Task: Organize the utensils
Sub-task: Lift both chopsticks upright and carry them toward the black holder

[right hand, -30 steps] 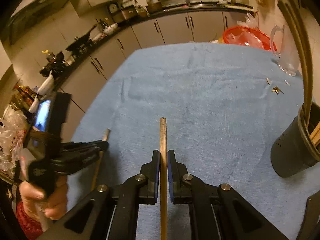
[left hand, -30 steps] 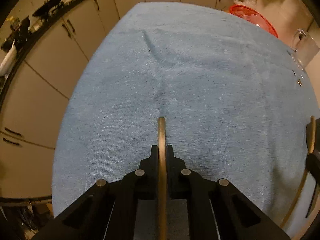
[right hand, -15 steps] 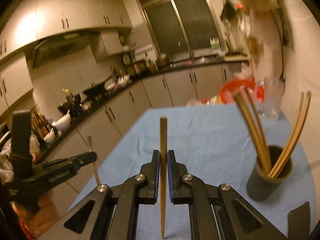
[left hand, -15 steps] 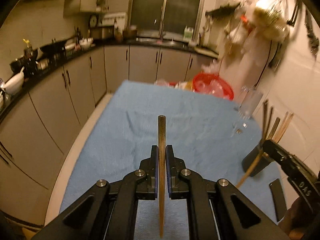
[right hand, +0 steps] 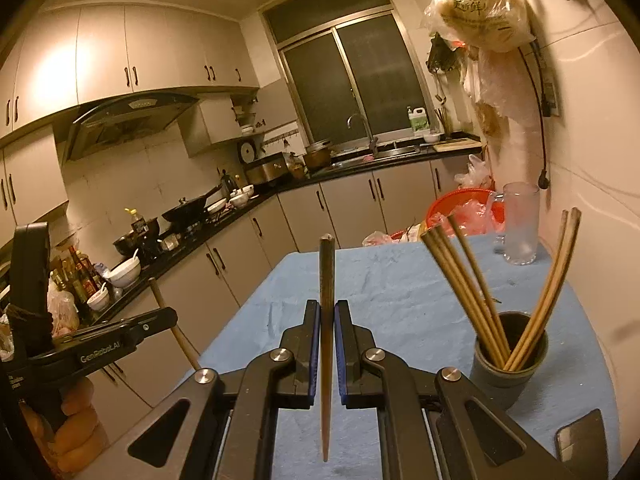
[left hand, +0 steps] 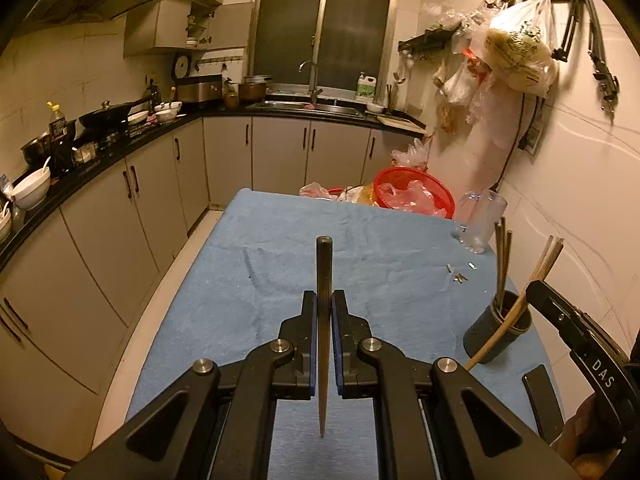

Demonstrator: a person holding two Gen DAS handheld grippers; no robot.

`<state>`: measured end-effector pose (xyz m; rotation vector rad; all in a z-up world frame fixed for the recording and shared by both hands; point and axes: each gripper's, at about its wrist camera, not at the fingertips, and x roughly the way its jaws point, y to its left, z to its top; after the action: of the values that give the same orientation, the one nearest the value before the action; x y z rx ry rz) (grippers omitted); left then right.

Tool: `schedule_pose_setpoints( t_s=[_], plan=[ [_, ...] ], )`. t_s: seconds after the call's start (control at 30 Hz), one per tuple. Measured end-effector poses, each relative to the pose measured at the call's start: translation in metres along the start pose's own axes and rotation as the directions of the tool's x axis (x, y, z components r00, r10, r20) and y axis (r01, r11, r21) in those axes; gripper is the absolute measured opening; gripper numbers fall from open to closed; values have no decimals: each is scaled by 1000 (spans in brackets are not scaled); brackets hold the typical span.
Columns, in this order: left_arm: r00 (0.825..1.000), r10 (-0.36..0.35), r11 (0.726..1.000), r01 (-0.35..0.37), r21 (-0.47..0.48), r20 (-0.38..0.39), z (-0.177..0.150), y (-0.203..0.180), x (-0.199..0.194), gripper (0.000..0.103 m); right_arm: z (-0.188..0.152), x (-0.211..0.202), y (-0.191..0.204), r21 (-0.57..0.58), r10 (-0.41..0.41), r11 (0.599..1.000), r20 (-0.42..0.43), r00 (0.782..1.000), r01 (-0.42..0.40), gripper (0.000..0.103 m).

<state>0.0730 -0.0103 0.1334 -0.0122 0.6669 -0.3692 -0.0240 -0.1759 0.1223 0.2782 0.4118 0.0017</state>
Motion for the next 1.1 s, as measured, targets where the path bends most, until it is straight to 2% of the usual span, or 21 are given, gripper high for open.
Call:
schedule_pose_setpoints(
  t_s=[0.6,1.1],
  plan=[
    [999,26,995,-30,92,48,-4,-40,-20,7,3,-31,-30,61,-27,998,56,998,23,8],
    [997,4,988,-16,156,77,-7,-67,-45,7,4,-65,-48,101,-43,994,107,993,32,8]
  ],
)
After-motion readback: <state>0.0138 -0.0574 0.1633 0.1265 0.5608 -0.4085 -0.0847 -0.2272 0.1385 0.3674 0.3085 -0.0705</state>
